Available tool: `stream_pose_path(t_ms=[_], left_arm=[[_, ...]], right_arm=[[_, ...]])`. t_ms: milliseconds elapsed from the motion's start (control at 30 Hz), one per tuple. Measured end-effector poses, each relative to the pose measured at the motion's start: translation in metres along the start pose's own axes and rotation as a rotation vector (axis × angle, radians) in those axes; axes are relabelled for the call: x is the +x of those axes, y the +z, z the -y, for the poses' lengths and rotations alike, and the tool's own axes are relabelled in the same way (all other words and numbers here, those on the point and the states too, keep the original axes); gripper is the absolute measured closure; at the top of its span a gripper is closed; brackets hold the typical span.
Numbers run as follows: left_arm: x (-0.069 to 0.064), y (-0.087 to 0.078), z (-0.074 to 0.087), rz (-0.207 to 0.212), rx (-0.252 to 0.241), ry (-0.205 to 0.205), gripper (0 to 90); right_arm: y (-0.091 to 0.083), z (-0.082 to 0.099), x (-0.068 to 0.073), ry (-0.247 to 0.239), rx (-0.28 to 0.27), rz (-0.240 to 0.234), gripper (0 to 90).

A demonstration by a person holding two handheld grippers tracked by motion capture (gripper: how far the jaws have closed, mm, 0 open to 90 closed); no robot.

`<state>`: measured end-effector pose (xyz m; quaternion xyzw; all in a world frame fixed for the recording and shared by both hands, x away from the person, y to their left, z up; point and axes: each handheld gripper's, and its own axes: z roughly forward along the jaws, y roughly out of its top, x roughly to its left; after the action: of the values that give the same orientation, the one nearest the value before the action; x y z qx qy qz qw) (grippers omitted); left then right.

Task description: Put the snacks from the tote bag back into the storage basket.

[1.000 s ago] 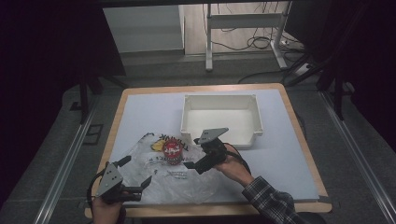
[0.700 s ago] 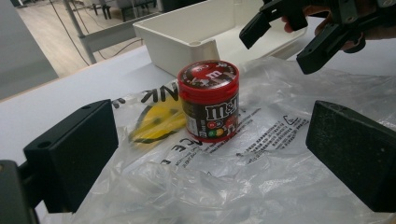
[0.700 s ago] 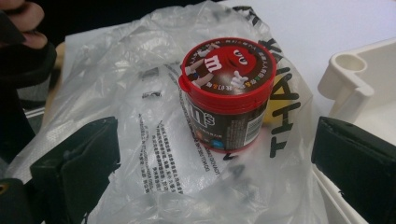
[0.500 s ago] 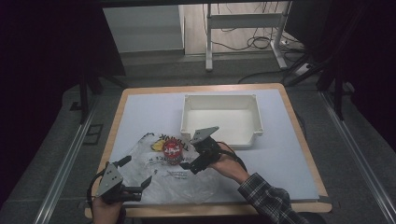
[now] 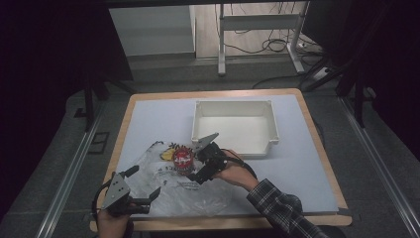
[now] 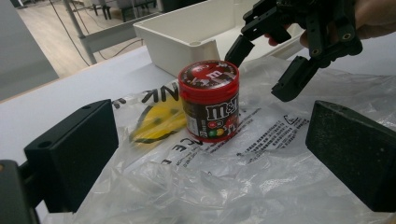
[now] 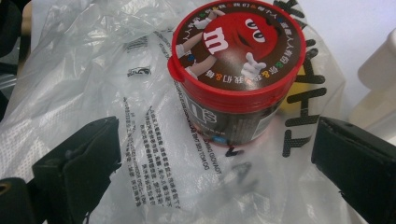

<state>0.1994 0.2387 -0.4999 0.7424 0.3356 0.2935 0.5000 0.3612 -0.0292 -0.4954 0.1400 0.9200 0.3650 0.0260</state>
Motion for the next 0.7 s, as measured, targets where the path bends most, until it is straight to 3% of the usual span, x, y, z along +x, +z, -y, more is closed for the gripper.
stream_pose_path(t_ms=[267,700], left_arm=[[0.000,0.000,0.000,0.000,0.002,0.003,2.4],[0.000,0.000,0.000,0.000,0.003,0.006,2.5]], right_arm=[[0.011,-0.006,0.000,0.053,0.049,-0.023,1.9],[0.025,-0.019,0.005,0.041,0.107,0.025,8.6]])
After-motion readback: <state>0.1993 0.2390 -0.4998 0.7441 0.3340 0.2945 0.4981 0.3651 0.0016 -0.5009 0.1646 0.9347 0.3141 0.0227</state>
